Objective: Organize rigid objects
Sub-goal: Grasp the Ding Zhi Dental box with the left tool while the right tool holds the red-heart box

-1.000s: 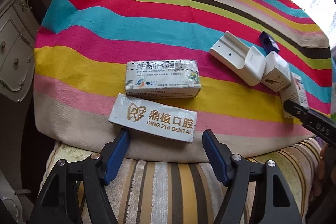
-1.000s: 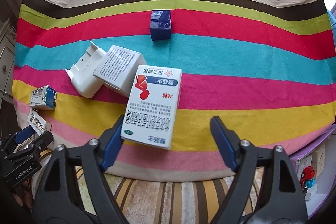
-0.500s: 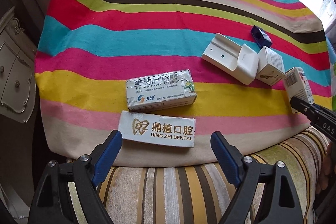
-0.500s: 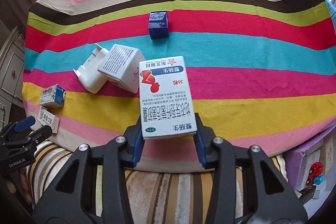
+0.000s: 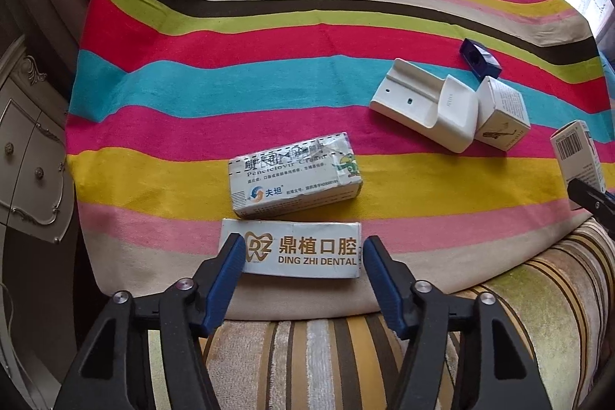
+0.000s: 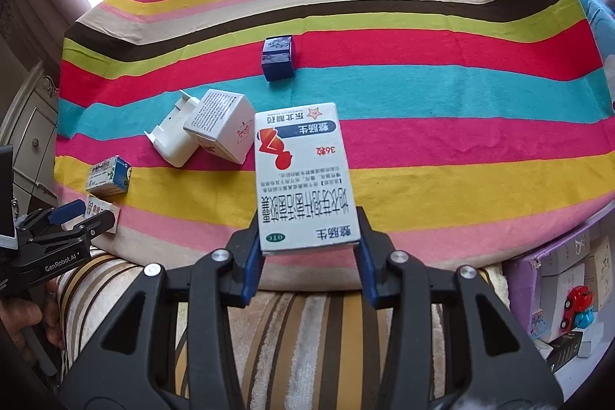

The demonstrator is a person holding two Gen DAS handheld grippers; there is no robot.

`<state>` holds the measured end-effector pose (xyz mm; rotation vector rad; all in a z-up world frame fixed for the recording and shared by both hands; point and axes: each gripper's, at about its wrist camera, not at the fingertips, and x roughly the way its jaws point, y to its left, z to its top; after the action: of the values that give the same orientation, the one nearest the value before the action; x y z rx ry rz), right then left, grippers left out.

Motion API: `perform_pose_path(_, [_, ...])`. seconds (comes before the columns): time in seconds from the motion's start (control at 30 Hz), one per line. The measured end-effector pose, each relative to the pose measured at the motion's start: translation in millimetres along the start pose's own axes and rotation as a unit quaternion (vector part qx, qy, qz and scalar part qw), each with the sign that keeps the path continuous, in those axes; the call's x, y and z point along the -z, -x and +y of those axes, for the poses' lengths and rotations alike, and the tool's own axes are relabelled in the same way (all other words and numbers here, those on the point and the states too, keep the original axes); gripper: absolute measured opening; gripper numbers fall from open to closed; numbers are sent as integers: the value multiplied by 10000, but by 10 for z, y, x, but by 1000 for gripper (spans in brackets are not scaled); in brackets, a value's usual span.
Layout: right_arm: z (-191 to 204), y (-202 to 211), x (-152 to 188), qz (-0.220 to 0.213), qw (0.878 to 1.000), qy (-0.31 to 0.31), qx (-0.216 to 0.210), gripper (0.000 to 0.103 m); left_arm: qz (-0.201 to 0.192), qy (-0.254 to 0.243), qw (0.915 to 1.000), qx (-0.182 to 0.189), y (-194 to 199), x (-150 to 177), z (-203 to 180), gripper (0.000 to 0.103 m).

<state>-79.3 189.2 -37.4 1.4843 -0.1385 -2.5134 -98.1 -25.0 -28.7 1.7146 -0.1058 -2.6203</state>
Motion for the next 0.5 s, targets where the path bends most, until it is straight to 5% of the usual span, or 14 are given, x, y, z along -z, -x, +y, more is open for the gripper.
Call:
perform_pose_path(0.13, [-72, 48, 48, -23, 9999, -92, -43, 46, -85, -35, 9991, 405, 93, 21, -5, 63])
perform_pose_path(0.2, [-104, 70, 68, -23, 9999, -125, -49, 46, -133, 103, 9984, 545, 170, 16, 61, 86])
perform_pose_path(0.23, [-115, 78, 73, -30, 9999, -134, -56, 46, -180, 158, 9979, 607, 206, 10, 95, 89])
perform_pose_path(0.5, [-125, 203, 174, -151, 9998, -59, -77, 46, 407, 65, 9984, 384, -106, -127, 166, 90])
